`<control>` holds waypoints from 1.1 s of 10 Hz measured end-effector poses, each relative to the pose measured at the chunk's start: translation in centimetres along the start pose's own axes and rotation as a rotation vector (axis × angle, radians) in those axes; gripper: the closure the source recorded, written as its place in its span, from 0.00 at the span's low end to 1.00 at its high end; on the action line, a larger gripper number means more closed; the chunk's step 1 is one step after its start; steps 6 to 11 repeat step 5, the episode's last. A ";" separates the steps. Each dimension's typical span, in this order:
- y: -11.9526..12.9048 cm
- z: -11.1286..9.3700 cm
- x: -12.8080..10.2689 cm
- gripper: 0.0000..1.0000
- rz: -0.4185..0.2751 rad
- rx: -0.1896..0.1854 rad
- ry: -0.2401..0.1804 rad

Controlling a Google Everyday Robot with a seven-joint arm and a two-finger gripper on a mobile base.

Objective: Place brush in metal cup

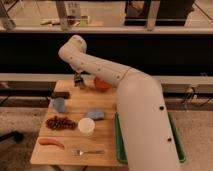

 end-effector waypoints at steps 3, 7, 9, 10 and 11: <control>0.0 0.0 0.0 0.21 0.000 -0.001 0.000; 0.4 0.1 -0.3 0.20 -0.001 -0.009 -0.008; 0.4 0.1 -0.3 0.20 -0.001 -0.009 -0.008; 0.4 0.1 -0.3 0.20 -0.001 -0.009 -0.008; 0.4 0.1 -0.3 0.20 -0.001 -0.009 -0.008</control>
